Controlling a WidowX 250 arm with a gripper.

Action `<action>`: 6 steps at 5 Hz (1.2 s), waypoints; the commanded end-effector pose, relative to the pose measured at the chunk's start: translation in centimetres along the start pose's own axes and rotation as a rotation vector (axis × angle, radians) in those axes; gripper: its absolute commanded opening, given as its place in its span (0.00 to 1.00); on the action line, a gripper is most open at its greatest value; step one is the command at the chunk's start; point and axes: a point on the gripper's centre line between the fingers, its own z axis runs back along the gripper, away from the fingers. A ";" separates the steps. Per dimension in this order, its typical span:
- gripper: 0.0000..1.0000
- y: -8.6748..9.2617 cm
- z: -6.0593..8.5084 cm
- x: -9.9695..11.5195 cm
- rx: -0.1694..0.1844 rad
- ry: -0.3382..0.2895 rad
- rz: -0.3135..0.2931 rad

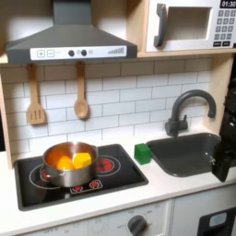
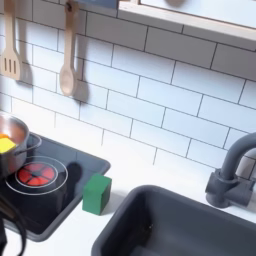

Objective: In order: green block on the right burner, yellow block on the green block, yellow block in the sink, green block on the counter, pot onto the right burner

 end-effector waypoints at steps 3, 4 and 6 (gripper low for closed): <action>1.00 0.7 -0.7 2.2 -0.003 -0.019 0.026; 1.00 1.3 -0.9 3.7 0.005 -0.030 0.041; 1.00 2.1 -2.3 7.3 -0.026 -0.031 0.040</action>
